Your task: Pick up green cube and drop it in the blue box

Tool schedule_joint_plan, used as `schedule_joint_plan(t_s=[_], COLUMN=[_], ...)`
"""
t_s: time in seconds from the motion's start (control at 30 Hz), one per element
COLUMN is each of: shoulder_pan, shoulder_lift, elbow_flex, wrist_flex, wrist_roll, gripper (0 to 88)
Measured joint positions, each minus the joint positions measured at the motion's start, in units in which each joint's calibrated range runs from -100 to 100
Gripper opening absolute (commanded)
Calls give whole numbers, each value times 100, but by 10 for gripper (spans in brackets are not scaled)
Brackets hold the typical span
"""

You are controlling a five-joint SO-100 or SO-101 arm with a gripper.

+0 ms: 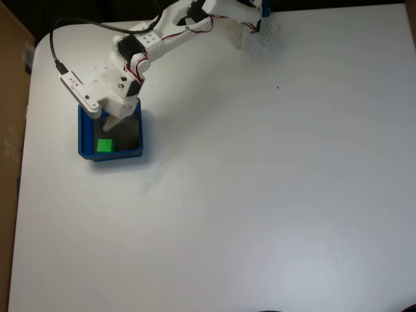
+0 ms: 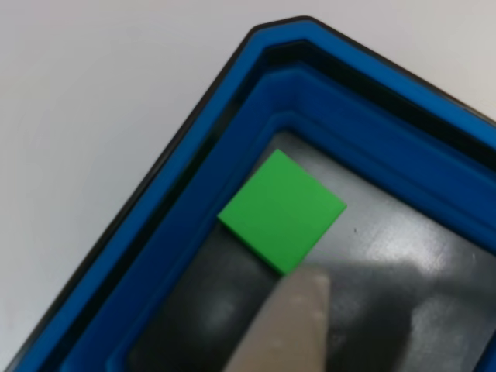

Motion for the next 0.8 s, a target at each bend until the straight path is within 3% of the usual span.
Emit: schedule_joint_plan(t_s=[0.2, 0.6, 0.8], shoulder_pan=[71, 71, 57], shoulder_lift=[-682, -3546, -4952], elbow_flex=[859, 4557, 5971], wrist_flex=[8, 8, 8], wrist_roll=[0, 10, 10], gripper=[268, 265, 189])
